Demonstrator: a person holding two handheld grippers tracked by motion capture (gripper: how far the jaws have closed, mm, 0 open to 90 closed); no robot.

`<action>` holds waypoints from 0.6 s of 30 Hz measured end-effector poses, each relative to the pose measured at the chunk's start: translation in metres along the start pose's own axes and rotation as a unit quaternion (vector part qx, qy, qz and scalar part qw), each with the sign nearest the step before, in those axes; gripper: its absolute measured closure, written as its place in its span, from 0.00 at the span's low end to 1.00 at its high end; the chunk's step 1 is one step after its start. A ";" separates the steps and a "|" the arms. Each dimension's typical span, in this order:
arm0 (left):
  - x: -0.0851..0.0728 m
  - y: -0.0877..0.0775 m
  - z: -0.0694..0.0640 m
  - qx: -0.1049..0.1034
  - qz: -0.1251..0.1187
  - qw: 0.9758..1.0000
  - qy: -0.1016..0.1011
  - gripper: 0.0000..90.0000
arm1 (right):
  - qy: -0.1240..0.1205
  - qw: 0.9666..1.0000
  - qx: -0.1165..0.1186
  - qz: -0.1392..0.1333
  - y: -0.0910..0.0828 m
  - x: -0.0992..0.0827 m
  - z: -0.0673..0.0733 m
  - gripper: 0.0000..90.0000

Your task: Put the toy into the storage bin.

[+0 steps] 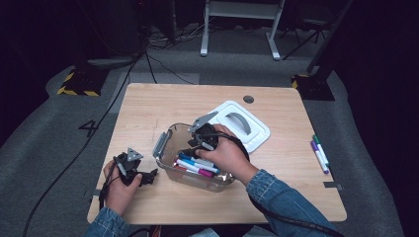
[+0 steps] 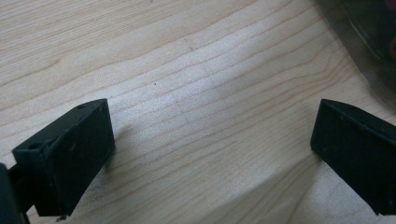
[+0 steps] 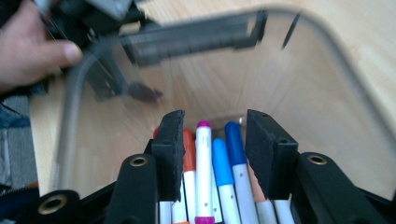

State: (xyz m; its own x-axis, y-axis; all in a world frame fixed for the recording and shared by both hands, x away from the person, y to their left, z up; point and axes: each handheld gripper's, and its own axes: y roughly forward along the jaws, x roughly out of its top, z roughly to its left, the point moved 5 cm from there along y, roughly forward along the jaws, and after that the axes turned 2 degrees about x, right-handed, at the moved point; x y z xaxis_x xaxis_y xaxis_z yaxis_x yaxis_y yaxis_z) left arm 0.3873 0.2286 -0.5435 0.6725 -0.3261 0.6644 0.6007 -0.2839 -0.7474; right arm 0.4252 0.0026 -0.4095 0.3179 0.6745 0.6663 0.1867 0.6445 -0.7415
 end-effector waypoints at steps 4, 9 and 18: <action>0.000 0.000 0.000 0.000 0.000 1.000 0.000 0.00 | -0.006 1.000 -0.012 -0.021 -0.019 0.006 0.002 0.64; 0.000 0.000 0.000 0.000 0.000 1.000 0.000 0.00 | -0.001 0.999 -0.033 -0.035 -0.039 0.005 -0.002 0.64; 0.000 0.000 0.000 0.000 0.000 1.000 0.000 0.00 | 0.031 0.995 -0.071 -0.067 -0.089 -0.010 -0.025 0.65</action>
State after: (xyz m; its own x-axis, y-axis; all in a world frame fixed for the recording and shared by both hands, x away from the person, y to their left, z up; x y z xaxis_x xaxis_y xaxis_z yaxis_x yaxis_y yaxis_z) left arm 0.3874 0.2286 -0.5435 0.6723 -0.3262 0.6645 0.6011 -0.2833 -0.7473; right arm 0.4288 -0.0705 -0.3526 0.3371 0.5596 0.7571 0.3600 0.6665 -0.6528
